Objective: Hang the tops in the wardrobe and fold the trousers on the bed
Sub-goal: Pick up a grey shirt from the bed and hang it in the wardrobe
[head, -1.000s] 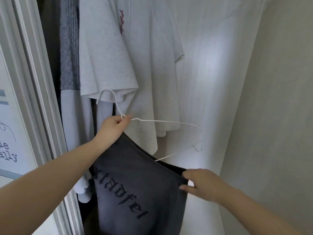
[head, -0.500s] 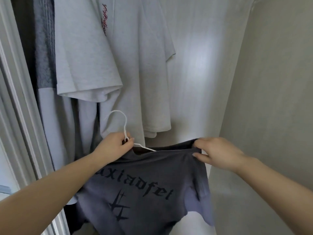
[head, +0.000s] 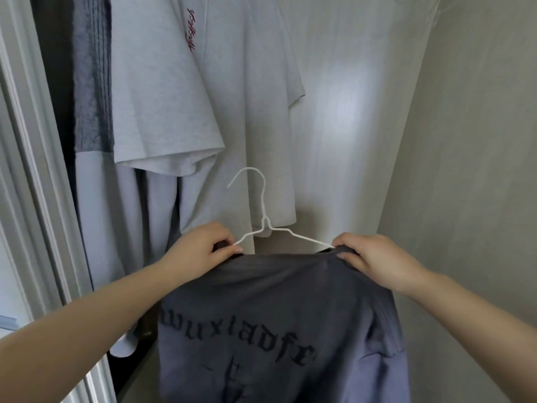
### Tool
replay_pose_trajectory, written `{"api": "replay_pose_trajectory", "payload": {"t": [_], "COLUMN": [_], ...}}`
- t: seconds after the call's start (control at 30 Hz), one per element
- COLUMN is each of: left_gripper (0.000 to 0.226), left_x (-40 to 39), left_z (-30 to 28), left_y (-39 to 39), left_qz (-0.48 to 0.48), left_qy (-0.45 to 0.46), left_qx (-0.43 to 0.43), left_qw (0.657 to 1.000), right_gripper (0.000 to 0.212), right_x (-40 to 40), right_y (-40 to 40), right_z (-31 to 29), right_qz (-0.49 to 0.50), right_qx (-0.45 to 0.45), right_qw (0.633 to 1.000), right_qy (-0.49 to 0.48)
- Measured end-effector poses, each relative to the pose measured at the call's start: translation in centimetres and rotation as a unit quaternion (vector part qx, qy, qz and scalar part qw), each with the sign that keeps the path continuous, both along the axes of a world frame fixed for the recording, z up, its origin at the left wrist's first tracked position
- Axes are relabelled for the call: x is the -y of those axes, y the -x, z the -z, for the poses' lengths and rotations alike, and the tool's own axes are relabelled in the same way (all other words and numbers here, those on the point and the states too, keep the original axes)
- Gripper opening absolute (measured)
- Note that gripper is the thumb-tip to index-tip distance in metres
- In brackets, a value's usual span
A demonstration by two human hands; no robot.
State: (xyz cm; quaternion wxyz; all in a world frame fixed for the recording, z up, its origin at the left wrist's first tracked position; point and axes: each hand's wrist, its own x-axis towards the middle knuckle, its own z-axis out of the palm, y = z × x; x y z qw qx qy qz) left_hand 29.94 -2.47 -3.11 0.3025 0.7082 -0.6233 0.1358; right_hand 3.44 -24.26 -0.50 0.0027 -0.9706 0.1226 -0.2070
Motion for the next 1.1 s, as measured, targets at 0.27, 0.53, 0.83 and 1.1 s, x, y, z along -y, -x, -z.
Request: {"api": "replay_pose_trajectory", "payload": {"t": [0.27,0.53,0.83,1.1], "left_gripper": [0.024,0.023,0.035,0.031], "left_x": [1.2,3.3,0.8,1.5], "left_z": [1.2,-1.3,-3.3,-2.1], "left_y": [0.1,1.3,-1.1,-0.9], "left_qz": [-0.076,-0.065,-0.016,-0.047], "left_qy": [0.004,0.084,-0.097,0.041], "left_qx": [-0.057,-0.156,-0.152,-0.121], "left_qw": [0.995,0.982,0.984,0.991], "right_gripper": [0.037,0.014,0.014,0.029], "right_x": [0.6,-1.1,0.4,0.5], "right_y": [0.1,-0.2,3.3,3.9], "right_z": [0.6,0.1,-2.5,-2.6], "right_qz": [0.009,-0.009,0.017,0.039], "right_qx": [0.014,0.081,0.178,0.023], "right_qw": [0.996,0.983,0.983,0.991], "right_qy": [-0.089,-0.163,-0.039,0.125]}}
